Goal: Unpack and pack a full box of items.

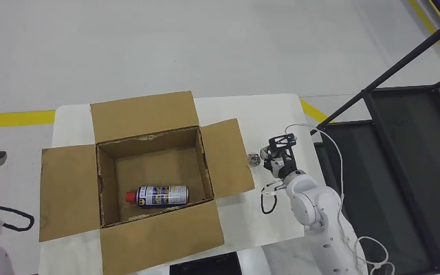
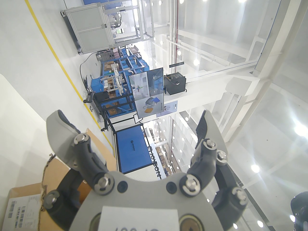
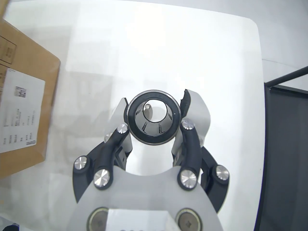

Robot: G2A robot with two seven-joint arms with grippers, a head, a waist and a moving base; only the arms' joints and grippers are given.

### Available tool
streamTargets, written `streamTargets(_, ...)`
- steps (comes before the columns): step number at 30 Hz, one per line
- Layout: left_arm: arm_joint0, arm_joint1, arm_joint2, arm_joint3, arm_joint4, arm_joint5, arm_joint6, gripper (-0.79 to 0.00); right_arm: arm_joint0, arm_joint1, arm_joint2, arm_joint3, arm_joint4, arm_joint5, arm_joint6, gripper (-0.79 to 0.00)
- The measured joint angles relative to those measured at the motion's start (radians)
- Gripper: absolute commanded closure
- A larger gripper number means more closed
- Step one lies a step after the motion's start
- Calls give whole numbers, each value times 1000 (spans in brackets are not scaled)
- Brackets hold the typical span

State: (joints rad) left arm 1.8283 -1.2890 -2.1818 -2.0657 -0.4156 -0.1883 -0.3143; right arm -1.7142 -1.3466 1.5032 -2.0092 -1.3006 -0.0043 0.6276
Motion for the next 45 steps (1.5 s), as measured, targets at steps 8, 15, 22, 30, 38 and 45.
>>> streamTargets(8,0,0,0,0,0,0,0,-785,8,1,3,61,-14,57,10,0)
streamTargets(15,0,0,0,0,0,0,0,-785,17,3,12,102,-1,69,-11,0)
streamTargets(22,0,0,0,0,0,0,0,-785,49,2,1,147,5,91,-20,0)
streamTargets(30,0,0,0,0,0,0,0,-785,92,1,-24,192,0,106,-15,0)
streamTargets(38,0,0,0,0,0,0,0,-785,97,3,-40,176,-5,87,12,0)
streamTargets(45,0,0,0,0,0,0,0,-785,105,4,-52,181,-19,89,31,0)
